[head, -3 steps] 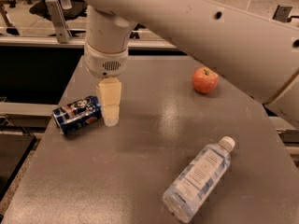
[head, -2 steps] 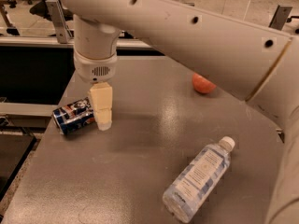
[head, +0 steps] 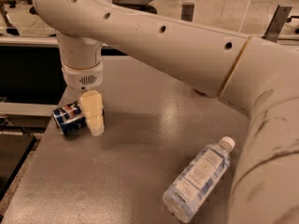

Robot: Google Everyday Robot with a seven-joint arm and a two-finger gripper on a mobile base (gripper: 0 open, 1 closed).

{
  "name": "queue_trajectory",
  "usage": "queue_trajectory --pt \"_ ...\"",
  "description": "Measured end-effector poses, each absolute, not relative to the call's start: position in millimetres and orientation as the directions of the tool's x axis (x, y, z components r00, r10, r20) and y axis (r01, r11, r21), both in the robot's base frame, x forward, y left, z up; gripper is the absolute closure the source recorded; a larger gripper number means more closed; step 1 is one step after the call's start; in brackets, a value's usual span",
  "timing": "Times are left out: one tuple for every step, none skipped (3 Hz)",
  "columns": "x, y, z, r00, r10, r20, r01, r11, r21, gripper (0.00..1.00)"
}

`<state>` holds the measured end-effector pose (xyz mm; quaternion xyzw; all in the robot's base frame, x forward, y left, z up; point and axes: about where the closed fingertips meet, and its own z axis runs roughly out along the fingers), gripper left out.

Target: Pick pepsi can

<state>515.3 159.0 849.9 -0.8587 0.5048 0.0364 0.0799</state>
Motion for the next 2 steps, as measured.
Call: queue_trajectory --pt "514.6 163.0 843.6 0.491 -0.863 -0.123 -0.871 -0.483 -0.085 0.16" --pt "512.7 167.1 844.2 0.495 -0.860 -0.121 -0.869 -0.490 -0.074 0.39"
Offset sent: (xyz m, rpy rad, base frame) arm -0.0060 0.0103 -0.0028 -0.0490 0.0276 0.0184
